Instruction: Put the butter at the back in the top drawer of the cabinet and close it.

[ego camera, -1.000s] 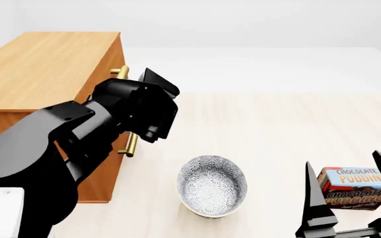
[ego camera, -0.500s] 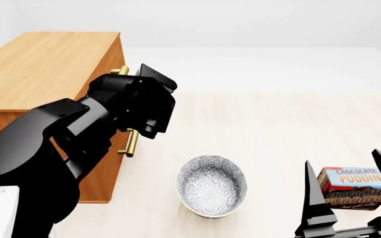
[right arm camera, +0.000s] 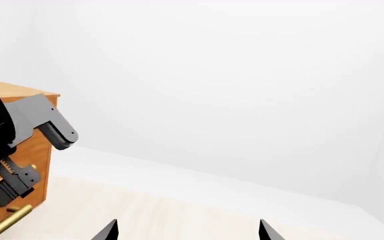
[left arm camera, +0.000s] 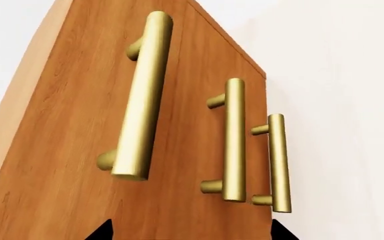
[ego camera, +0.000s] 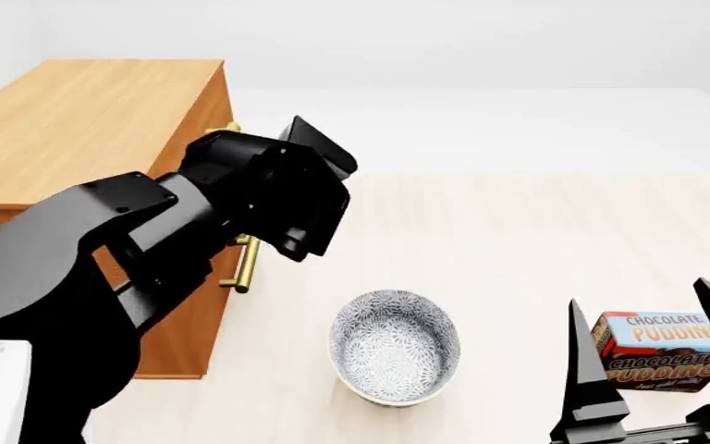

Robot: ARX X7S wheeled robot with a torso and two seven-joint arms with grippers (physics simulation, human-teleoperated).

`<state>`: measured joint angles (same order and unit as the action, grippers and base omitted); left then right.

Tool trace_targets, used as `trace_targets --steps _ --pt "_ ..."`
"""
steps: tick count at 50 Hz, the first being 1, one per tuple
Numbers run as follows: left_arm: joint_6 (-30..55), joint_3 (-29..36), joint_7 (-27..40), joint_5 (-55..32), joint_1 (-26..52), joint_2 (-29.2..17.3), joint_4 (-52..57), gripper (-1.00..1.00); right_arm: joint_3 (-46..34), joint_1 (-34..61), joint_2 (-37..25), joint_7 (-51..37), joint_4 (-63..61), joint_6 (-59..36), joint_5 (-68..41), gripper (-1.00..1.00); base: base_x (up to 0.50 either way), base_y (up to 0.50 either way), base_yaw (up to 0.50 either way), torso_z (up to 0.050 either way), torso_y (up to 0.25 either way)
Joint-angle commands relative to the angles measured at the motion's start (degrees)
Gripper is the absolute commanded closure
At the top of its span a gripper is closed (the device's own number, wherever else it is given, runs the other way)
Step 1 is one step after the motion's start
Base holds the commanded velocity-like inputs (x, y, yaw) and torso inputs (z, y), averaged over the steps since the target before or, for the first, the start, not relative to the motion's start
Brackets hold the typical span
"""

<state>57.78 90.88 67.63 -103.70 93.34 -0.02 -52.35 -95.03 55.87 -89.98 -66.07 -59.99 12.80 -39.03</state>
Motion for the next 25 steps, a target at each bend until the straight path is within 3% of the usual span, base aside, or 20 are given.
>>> trace_targets --steps 1,15,25 --pt "1.3 0.4 2.8 -2.6 1.8 0.0 6.4 -1.0 0.1 0.1 0.0 0.1 0.0 0.0 -0.1 -1.0 0.0 0.0 0.0 0.0 0.0" --pt "-1.9 -0.5 3.3 -3.7 4.0 -0.4 15.7 -1.0 0.3 0.2 0.0 0.3 0.0 -0.2 -0.6 -1.0 0.0 0.0 0.0 0.0 0.0" --pt "-5.6 -4.5 10.3 -6.0 3.4 -7.6 33.0 -1.0 0.5 0.3 0.0 1.0 0.0 -0.2 -1.1 -1.0 0.0 0.0 0.0 0.0 0.0"
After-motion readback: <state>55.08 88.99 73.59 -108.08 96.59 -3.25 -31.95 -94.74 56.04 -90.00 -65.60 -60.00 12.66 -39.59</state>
